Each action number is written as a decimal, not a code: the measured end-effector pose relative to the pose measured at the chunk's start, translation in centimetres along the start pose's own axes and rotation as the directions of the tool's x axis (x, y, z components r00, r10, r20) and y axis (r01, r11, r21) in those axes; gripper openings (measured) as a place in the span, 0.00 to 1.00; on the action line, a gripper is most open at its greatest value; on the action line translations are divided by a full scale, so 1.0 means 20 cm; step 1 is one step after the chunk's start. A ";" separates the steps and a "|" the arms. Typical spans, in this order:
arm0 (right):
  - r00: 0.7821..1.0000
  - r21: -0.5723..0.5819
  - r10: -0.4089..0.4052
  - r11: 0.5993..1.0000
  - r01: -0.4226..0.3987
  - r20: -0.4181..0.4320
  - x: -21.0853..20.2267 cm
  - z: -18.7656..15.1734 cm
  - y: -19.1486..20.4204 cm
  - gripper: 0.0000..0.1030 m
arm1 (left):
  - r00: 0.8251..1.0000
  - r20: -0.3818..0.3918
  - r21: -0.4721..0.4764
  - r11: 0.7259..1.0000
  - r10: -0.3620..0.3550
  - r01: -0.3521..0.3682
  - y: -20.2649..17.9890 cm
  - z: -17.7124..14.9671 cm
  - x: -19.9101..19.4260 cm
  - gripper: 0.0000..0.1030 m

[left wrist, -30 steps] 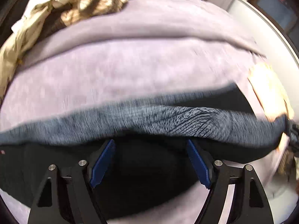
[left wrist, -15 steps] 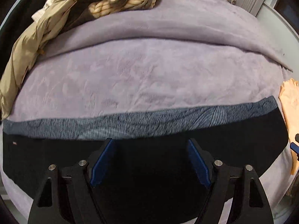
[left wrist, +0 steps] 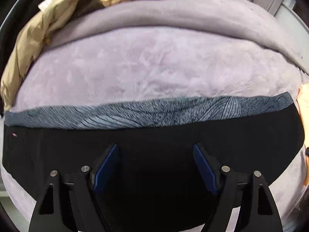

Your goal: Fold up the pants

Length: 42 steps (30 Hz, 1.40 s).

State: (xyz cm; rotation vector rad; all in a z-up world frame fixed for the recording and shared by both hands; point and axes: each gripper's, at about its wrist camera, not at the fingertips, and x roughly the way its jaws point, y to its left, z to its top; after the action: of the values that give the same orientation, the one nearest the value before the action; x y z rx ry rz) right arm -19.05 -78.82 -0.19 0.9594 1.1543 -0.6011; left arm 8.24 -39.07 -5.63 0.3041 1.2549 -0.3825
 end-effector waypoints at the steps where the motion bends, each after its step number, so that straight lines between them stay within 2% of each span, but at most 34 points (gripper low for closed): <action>1: 0.999 -0.028 0.020 0.999 -0.019 0.044 -0.06 -0.01 0.03 0.09 | 1.000 0.016 0.015 1.000 0.010 -0.010 0.01 0.02 -0.01 0.78; 2: 0.996 -0.067 0.044 0.997 -0.039 0.076 -0.09 -0.01 0.08 0.09 | 1.000 0.019 0.022 1.000 0.014 -0.014 0.01 0.04 -0.01 0.78; 3: 0.994 -0.119 0.065 0.991 -0.054 0.090 -0.11 0.00 0.15 0.15 | 1.000 0.016 0.024 0.999 0.022 -0.022 0.00 0.07 0.02 0.78; 5: 0.994 -0.243 0.107 0.965 -0.097 0.032 -0.02 0.02 0.37 0.56 | 0.999 0.006 0.015 0.999 0.033 -0.033 -0.02 0.12 0.07 0.78; 7: 0.986 -0.333 0.156 0.928 -0.166 -0.058 0.16 0.00 0.61 0.54 | 1.000 0.008 -0.003 1.000 0.021 -0.021 -0.07 0.17 0.13 0.78; 9: 0.980 -0.408 0.166 0.892 -0.197 -0.110 0.35 -0.02 0.80 0.48 | 1.000 0.005 -0.017 0.999 0.031 -0.031 -0.11 0.19 0.19 0.78; 10: 0.981 -0.433 0.154 0.881 -0.192 -0.121 0.44 -0.03 0.86 0.45 | 0.999 0.010 -0.029 0.998 0.047 -0.047 -0.13 0.19 0.22 0.78; 12: 0.990 -0.469 0.088 0.874 -0.130 -0.110 0.58 -0.02 0.92 0.36 | 0.998 0.020 -0.042 0.998 0.051 -0.051 -0.11 0.18 0.25 0.78; 14: 0.998 -0.474 0.039 0.879 -0.060 -0.053 0.63 0.04 0.87 0.14 | 0.998 0.030 -0.042 0.998 0.055 -0.054 -0.07 0.18 0.25 0.78; 17: 0.998 -0.399 -0.026 0.916 0.047 0.057 0.53 0.17 0.67 0.14 | 0.994 0.026 -0.050 0.993 0.104 -0.103 0.05 0.16 0.20 0.78; 18: 0.998 -0.343 0.002 0.939 0.019 0.061 0.46 0.21 0.58 0.14 | 0.994 0.031 -0.060 0.992 0.109 -0.107 0.11 0.14 0.16 0.78; 20: 0.997 -0.293 0.072 0.954 -0.058 0.039 0.31 0.21 0.47 0.30 | 0.991 0.040 -0.074 0.990 0.127 -0.123 0.22 0.08 0.08 0.78; 23: 0.988 -0.237 0.150 0.962 -0.138 0.029 0.11 0.07 0.30 0.46 | 0.987 0.011 -0.090 0.983 0.159 -0.158 0.36 -0.08 0.02 0.78; 24: 0.983 -0.187 0.183 0.966 -0.176 0.022 0.08 0.02 0.26 0.47 | 0.986 -0.002 -0.095 0.981 0.168 -0.167 0.41 -0.12 0.02 0.78; 26: 0.968 -0.034 0.250 0.968 -0.250 -0.009 0.08 -0.07 0.11 0.47 | 0.983 -0.059 -0.114 0.977 0.173 -0.178 0.45 -0.22 0.08 0.78; 27: 0.958 0.035 0.286 0.958 -0.285 -0.024 0.12 -0.11 0.04 0.47 | 0.988 -0.051 -0.146 0.977 0.147 -0.153 0.48 -0.27 0.09 0.79; 28: 0.952 0.079 0.303 0.951 -0.300 -0.031 0.17 -0.13 0.01 0.47 | 0.988 -0.038 -0.153 0.976 0.148 -0.152 0.46 -0.26 0.11 0.83; 32: 0.930 0.202 0.366 0.913 -0.354 -0.026 0.34 -0.14 -0.04 0.46 | 0.986 -0.027 -0.146 0.975 0.167 -0.169 0.45 -0.28 0.13 0.84; 33: 0.922 0.239 0.386 0.896 -0.374 -0.005 0.37 -0.15 -0.06 0.42 | 0.987 -0.030 -0.151 0.975 0.160 -0.163 0.45 -0.28 0.13 0.84; 34: 0.915 0.290 0.404 0.874 -0.389 0.010 0.38 -0.14 -0.10 0.21 | 0.988 -0.033 -0.153 0.976 0.154 -0.157 0.47 -0.29 0.12 0.84; 35: 0.909 0.333 0.417 0.855 -0.398 0.016 0.38 -0.14 -0.12 0.17 | 0.988 -0.037 -0.154 0.977 0.147 -0.151 0.50 -0.27 0.13 0.84; 36: 0.892 0.340 0.451 0.833 -0.437 0.043 0.34 -0.14 -0.12 0.16 | 0.989 -0.039 -0.150 0.978 0.143 -0.148 0.51 -0.27 0.12 0.84; 37: 0.887 0.311 0.459 0.836 -0.451 0.052 0.29 -0.13 -0.11 0.16 | 0.989 -0.038 -0.147 0.978 0.143 -0.147 0.52 -0.28 0.10 0.84; 38: 0.894 0.270 0.446 0.856 -0.441 0.048 0.26 -0.14 -0.08 0.16 | 0.989 -0.037 -0.145 0.979 0.143 -0.147 0.50 -0.28 0.10 0.85; 39: 0.910 0.228 0.412 0.884 -0.409 0.038 0.23 -0.14 -0.07 0.16 | 0.989 -0.037 -0.143 0.979 0.144 -0.147 0.52 -0.29 0.11 0.85; 42: 0.947 0.225 0.320 0.925 -0.307 -0.026 0.32 -0.15 -0.09 0.19 | 0.988 -0.050 -0.142 0.979 0.143 -0.149 0.54 -0.27 0.15 0.85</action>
State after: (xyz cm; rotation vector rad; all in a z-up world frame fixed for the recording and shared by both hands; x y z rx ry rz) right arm -19.97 -76.56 -7.01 1.3305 0.9733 -0.4451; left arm 9.18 -27.48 -9.89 0.2784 1.2835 -0.1588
